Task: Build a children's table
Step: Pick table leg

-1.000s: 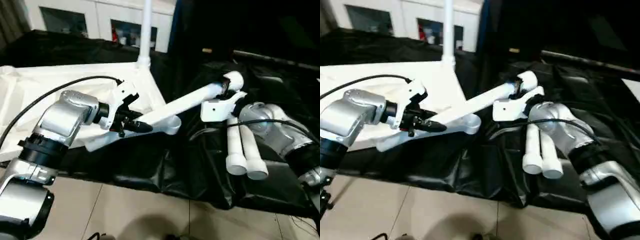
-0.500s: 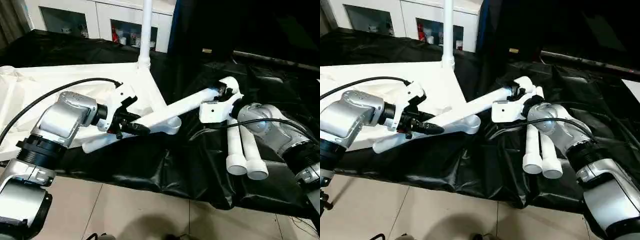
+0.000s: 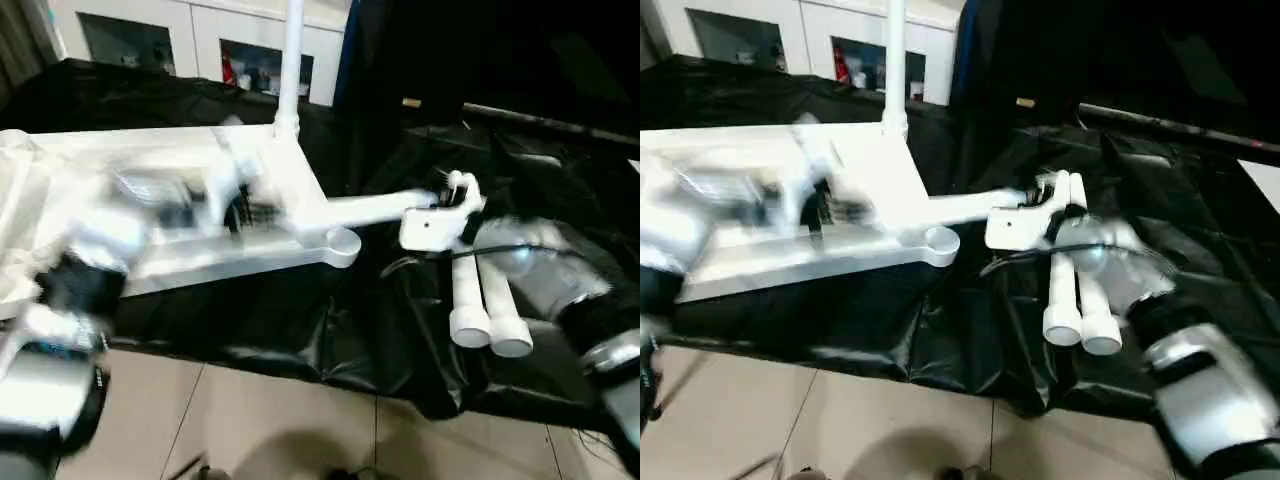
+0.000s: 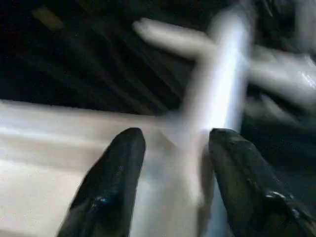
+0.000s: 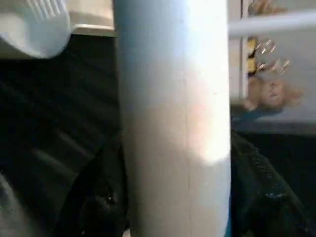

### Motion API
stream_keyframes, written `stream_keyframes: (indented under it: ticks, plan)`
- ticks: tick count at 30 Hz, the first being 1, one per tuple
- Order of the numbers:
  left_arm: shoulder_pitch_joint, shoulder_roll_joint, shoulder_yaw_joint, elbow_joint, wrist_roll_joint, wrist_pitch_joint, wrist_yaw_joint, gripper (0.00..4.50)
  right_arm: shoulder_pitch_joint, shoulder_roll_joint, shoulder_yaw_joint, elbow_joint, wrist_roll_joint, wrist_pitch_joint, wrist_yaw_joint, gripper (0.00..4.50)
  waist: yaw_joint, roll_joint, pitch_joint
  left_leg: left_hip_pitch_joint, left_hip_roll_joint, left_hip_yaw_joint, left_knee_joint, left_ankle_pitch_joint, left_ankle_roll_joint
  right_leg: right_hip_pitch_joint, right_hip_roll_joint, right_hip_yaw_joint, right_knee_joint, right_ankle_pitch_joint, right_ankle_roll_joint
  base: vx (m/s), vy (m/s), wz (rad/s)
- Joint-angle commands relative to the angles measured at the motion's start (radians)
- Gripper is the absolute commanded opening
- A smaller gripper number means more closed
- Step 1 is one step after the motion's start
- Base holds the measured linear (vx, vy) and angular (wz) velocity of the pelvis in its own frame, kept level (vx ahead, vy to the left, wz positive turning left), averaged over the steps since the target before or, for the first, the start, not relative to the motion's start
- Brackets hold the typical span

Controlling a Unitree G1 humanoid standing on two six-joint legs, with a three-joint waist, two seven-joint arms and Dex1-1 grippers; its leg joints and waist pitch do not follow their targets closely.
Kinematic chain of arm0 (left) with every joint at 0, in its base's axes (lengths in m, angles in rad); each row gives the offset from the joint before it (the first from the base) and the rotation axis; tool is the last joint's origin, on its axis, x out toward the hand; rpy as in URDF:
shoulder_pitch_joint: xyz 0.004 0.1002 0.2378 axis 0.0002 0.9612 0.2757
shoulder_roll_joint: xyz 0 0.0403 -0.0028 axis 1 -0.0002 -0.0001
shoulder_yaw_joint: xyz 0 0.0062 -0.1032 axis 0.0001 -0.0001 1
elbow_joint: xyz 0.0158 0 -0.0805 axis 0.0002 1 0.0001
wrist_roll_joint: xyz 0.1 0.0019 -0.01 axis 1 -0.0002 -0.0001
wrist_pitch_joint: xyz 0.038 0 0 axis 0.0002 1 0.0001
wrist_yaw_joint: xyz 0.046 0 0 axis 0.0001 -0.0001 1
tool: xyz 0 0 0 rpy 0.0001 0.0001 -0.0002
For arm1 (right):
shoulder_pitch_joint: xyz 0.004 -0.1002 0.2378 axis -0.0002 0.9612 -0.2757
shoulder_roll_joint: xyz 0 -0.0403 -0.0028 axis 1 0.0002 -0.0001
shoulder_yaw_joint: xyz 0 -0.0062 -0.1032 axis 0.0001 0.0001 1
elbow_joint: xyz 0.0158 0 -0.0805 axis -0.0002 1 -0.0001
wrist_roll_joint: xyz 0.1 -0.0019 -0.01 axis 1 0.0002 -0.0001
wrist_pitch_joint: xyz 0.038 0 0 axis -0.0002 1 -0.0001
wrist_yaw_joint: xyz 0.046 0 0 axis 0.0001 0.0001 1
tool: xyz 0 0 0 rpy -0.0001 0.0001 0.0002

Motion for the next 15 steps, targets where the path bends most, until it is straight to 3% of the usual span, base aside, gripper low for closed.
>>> stream_keyframes:
  ticks: [1,3,5,6,9,10,11,13,14,15]
  plan:
    - [-0.03,-0.006,0.05,0.027,-0.026,-0.041,0.051,2.74,0.005,-0.005,-0.045,0.007,0.045,0.008,0.03,2.05,0.0,0.005,-0.078,-0.019,-0.038,0.033,-0.054,-0.191,0.005,0.084,-0.025,0.033,-0.072,-0.396,-0.036,0.0,0.0,0.0]
    - [-0.055,-0.015,0.101,0.051,-0.043,-0.083,0.107,2.74,0.013,0.005,-0.06,0.011,0.063,0.035,0.041,1.97,0.0,0.007,-0.077,-0.022,-0.04,0.034,-0.053,-0.174,0.006,0.085,-0.023,0.036,-0.07,-0.368,-0.045,0.0,0.0,0.0]
    - [-0.132,-0.037,0.237,0.114,-0.104,-0.167,0.247,2.74,0.035,0.044,-0.127,0.029,0.153,0.128,0.091,1.96,0.0,0.008,-0.079,-0.024,-0.042,0.035,-0.052,-0.17,0.012,0.087,-0.021,0.036,-0.068,-0.342,-0.056,0.0,0.0,0.0]
    - [-0.132,-0.037,0.237,0.114,-0.104,-0.167,0.247,2.74,0.035,0.044,-0.127,0.029,0.153,0.128,0.091,1.96,0.003,0.01,-0.081,-0.02,-0.04,0.033,-0.052,-0.172,0.01,0.087,-0.024,0.035,-0.067,-0.339,-0.06,0.0,0.0,0.0]
    - [-0.183,-0.047,0.335,0.154,-0.155,-0.197,0.336,2.74,0.061,0.09,-0.206,0.018,0.276,0.208,0.144,1.94,0.003,0.008,-0.08,-0.018,-0.034,0.03,-0.056,-0.173,0.012,0.087,-0.025,0.034,-0.065,-0.296,-0.091,0.0,0.0,0.0]
    - [-0.188,-0.048,0.35,0.159,-0.155,-0.204,0.351,2.74,0.071,0.105,-0.232,0.008,0.318,0.237,0.155,1.94,0.004,0.009,-0.079,-0.017,-0.03,0.027,-0.058,-0.166,0.005,0.088,-0.03,0.035,-0.06,-0.282,-0.103,0.0,0.0,0.0]
    - [-0.168,-0.05,0.355,0.128,-0.13,-0.223,0.384,2.74,0.102,0.164,-0.332,-0.036,0.462,0.347,0.163,1.94,0.003,0.013,-0.077,-0.014,-0.031,0.029,-0.058,-0.176,0.016,0.087,-0.026,0.036,-0.062,-0.272,-0.109,0.0,0.0,0.0]
    - [-0.145,-0.05,0.344,0.096,-0.105,-0.23,0.402,2.74,0.119,0.196,-0.387,-0.064,0.539,0.407,0.161,1.93,0.004,0.014,-0.079,-0.012,-0.025,0.026,-0.061,-0.187,0.014,0.086,-0.033,0.035,-0.061,-0.277,-0.118,0.0,0.0,0.0]
    - [-0.117,-0.055,0.332,0.057,-0.088,-0.228,0.428,2.74,0.139,0.226,-0.436,-0.112,0.602,0.464,0.16,1.93,0.006,0.025,-0.078,-0.01,-0.024,0.024,-0.064,-0.176,0.008,0.087,-0.034,0.037,-0.058,-0.256,-0.129,0.0,0.0,0.0]
    - [-0.109,-0.058,0.329,0.045,-0.083,-0.226,0.437,2.74,0.144,0.233,-0.447,-0.127,0.62,0.476,0.159,1.93,0.006,0.025,-0.078,-0.011,-0.02,0.024,-0.065,-0.174,0.004,0.089,-0.036,0.039,-0.058,-0.233,-0.139,0.0,0.0,0.0]
